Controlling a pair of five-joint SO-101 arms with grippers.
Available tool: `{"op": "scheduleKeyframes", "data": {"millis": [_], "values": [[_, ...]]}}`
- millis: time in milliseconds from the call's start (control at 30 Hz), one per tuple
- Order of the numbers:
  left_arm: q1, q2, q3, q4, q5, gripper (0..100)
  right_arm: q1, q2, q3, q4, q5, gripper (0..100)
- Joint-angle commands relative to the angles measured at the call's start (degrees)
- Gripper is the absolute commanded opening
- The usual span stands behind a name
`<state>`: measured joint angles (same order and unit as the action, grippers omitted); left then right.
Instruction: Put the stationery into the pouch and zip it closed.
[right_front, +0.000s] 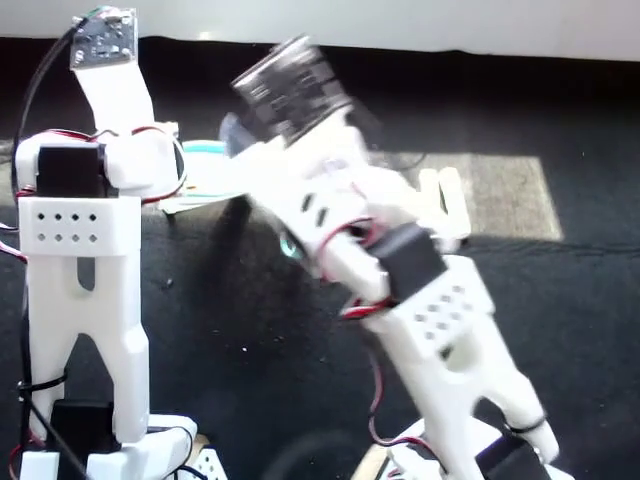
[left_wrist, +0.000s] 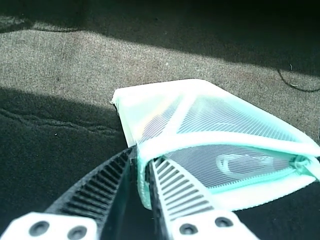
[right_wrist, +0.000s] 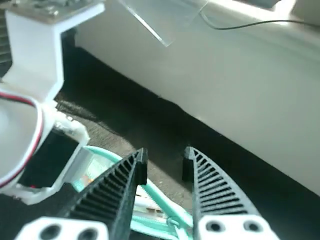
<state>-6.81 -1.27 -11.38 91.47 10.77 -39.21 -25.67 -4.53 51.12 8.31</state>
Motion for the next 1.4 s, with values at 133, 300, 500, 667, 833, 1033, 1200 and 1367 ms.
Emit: {"op": "scheduleKeyframes", "data": {"millis": [133, 300, 500, 667, 833, 1033, 1200, 1367], "values": [[-2.0, 4.9, 0.5, -0.4, 0.2, 1, 26.0, 0.2, -2.7, 3.4, -0.4, 0.5], [-1.9, 4.9, 0.8, -1.8, 0.2, 1, 32.7, 13.5, 5.9, 2.2, -0.3, 6.0], [-1.7, 4.9, 0.7, -2.9, 0.2, 1, 34.2, 33.3, 2.2, 2.1, -0.5, 13.5], [-1.6, 4.9, 0.8, -2.5, 0.2, 1, 34.3, 45.1, -8.9, 6.1, -0.6, 13.5], [-1.7, 4.9, 0.8, -2.6, 0.2, 1, 34.4, 56.5, -21.2, 10.6, -0.6, 13.5], [-1.7, 4.9, 0.8, -2.8, 0.2, 1, 34.8, 67.5, -36.4, 18.0, -0.6, 13.5], [-1.7, 4.9, 0.8, -2.9, 0.2, 1, 35.5, 75.7, -46.5, 23.3, -0.6, 13.5], [-1.8, 4.9, 0.8, -2.9, 0.2, 1, 35.7, 82.9, -54.5, 29.1, -0.6, 13.5]]}}
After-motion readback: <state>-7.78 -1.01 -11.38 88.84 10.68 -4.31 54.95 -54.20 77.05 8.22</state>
